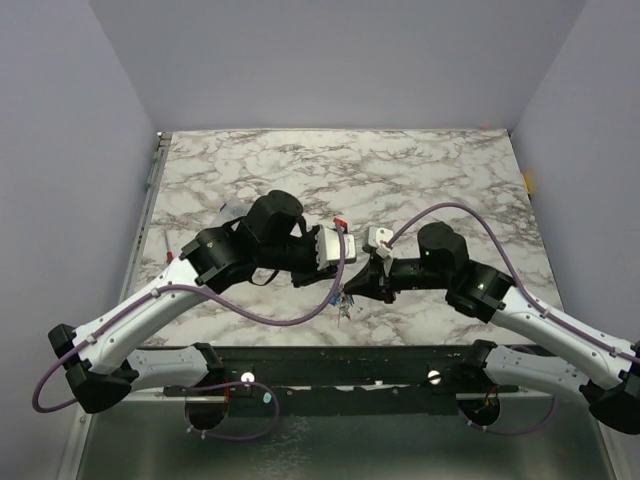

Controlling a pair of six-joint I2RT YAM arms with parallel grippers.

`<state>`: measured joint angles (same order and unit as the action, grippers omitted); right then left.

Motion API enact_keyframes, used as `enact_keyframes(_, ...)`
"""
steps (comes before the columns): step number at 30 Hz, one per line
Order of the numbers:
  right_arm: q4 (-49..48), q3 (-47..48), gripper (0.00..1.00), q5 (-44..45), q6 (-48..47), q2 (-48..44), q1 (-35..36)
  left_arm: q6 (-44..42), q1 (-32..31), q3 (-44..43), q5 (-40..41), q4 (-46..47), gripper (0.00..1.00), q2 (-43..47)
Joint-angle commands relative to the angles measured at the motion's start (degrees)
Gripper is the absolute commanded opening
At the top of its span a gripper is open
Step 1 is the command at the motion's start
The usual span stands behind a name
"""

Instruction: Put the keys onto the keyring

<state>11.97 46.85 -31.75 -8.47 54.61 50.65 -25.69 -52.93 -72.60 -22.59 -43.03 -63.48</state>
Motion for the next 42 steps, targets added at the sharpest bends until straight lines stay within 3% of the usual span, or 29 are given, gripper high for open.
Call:
enact_keyframes(1, 0.4, -0.6, 0.0, 1.0, 1.0, -2.9, 0.5, -6.2, 0.3, -3.8, -7.2, -7.4, 0.33, -3.9)
enact_keyframes(8, -0.7, -1.0, 0.01, 1.4, 1.2, -3.9, 0.6, -4.9, 0.3, -4.3, -10.8, -6.9, 0.29, -7.0)
enact_keyframes(34, -2.1, -1.2, 0.01, 0.5, 1.6, -3.6, 0.7, -2.8, -1.5, 1.4, -13.3, 1.2, 0.33, -7.1)
enact_keyframes(37, -2.1, -1.2, 0.01, 0.4, 1.6, -3.6, 0.7, -2.6, -2.3, 1.6, -12.5, 1.7, 0.22, -7.2)
enact_keyframes(41, -2.1, -1.2, 0.01, 0.4, 1.6, -4.1, 0.7, -2.8, -2.8, 2.2, -9.3, 1.7, 0.0, -7.2)
enact_keyframes(42, -2.1, -1.3, 0.01, 0.4, 1.6, -4.4, 0.7, -2.9, -2.8, 2.3, -8.6, 1.7, 0.0, -7.1)
